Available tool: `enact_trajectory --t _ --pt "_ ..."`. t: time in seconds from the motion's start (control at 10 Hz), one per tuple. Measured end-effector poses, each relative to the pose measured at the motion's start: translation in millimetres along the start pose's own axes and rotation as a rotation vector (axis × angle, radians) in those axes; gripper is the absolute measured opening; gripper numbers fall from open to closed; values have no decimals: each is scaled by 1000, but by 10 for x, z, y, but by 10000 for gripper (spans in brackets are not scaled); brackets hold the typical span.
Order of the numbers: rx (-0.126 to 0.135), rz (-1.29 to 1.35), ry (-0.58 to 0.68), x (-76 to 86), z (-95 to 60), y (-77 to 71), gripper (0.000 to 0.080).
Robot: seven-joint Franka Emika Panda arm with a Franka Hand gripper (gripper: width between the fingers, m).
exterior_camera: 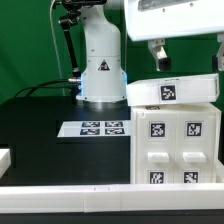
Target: Assemble cabinet
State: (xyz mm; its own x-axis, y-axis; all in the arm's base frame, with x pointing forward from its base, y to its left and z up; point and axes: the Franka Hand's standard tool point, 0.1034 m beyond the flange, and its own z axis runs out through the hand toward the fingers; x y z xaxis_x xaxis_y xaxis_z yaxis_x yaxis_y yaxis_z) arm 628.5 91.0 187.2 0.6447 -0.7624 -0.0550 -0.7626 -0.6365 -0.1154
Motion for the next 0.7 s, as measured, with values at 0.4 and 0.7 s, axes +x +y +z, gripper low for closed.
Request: enact_trajectory --t 0.4,0.7 --pt "-4 -464 25 -11 -72 -35 796" --pt "-2 -870 44 19 -22 -7 796"
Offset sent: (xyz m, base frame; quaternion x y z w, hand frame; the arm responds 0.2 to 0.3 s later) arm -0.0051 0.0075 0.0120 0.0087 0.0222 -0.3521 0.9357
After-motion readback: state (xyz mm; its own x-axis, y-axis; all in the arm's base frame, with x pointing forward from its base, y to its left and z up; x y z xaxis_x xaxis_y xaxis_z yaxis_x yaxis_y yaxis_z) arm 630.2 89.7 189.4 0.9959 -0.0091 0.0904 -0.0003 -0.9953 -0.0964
